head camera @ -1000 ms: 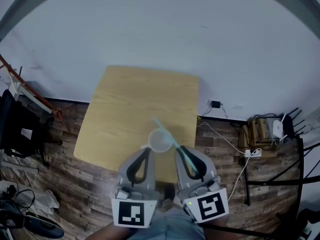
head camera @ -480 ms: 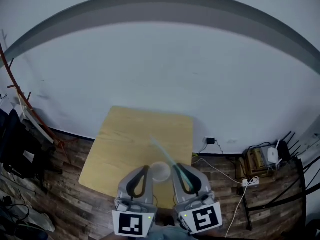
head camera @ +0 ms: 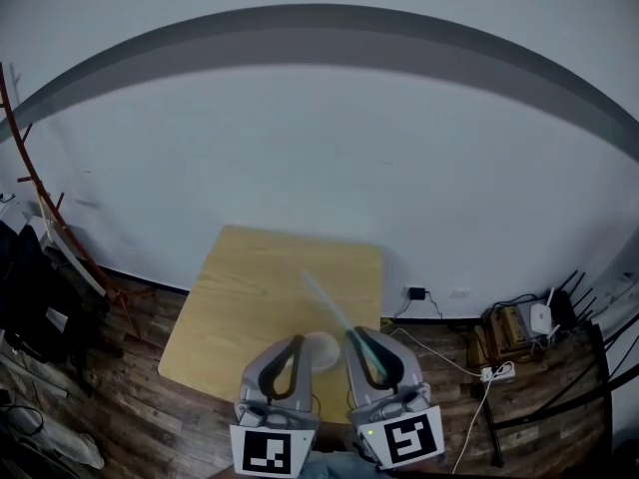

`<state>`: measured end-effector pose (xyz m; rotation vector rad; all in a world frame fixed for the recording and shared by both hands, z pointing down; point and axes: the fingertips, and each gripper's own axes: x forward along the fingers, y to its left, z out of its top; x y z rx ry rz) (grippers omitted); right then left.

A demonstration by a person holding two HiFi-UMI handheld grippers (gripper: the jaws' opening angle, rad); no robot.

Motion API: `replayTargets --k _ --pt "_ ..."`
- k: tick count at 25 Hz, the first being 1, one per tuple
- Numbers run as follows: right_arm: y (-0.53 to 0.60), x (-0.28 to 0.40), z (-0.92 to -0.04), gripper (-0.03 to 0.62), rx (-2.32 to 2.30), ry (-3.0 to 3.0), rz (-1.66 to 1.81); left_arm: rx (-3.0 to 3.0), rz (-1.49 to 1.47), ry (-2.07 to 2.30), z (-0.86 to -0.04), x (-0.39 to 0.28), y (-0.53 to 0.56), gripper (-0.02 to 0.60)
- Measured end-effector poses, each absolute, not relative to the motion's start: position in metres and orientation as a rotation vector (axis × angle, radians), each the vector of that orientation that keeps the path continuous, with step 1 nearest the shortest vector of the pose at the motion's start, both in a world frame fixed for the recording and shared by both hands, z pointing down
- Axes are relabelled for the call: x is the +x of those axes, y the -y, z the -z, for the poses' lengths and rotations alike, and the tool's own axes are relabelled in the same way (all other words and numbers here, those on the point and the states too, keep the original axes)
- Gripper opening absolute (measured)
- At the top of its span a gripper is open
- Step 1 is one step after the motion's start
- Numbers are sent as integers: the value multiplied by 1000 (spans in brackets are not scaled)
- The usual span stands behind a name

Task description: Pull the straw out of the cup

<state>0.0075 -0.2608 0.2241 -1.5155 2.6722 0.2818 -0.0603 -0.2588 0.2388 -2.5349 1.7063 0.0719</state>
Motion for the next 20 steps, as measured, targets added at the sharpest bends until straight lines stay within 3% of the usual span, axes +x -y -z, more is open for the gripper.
replayTargets --k 20 --pt "261 -4 -229 35 -1511 -2699 -286 -2511 -65 -1744 -241 -72 256 20"
